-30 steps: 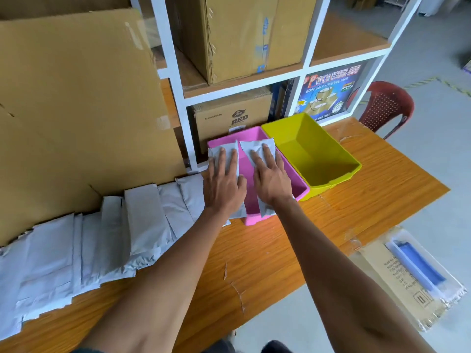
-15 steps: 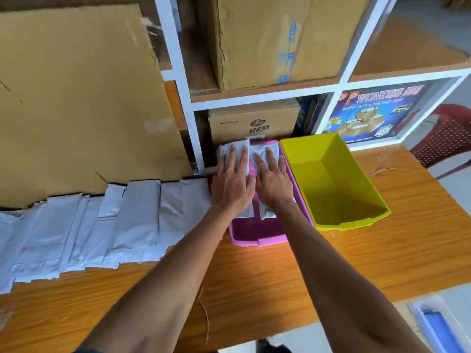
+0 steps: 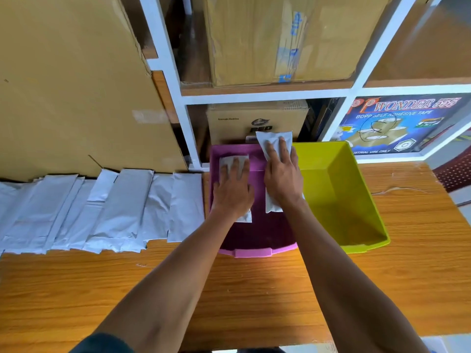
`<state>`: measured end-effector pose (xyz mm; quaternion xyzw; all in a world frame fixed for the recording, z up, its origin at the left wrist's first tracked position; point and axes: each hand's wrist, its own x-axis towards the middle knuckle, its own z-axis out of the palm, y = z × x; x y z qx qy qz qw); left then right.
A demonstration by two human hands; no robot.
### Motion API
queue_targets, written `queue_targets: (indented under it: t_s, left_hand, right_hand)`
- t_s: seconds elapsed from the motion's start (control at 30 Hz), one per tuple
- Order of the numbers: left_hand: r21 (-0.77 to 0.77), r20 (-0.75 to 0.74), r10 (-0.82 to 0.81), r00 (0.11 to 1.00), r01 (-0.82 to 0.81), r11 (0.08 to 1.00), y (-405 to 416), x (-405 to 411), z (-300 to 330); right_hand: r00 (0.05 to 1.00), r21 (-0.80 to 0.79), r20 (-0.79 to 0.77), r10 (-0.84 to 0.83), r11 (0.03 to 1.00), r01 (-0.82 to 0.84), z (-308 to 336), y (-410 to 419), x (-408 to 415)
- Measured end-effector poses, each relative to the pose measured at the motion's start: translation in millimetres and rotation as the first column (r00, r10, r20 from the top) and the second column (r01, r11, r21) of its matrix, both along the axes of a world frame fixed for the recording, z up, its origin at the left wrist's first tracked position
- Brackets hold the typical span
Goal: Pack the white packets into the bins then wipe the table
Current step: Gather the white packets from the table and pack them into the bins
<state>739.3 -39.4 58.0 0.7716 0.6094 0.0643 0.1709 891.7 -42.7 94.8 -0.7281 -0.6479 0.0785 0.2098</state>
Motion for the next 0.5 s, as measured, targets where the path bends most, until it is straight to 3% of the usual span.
queue_targets:
  t_s: [0.2, 0.5]
  left_hand:
    - [-0.097, -0.073, 0.032, 0.997, -0.039, 0.995, 4, 7, -25]
    - [-0.227, -0.25, -0.054, 0.967, -0.005, 0.974, 8, 14, -64]
  right_hand:
    - [0.999, -0.038, 0.009, -0.046, 0.998, 0.046, -11, -4, 29]
    - [0.999, -0.058, 0.013, -0.053, 0.997, 0.054, -18, -14, 44]
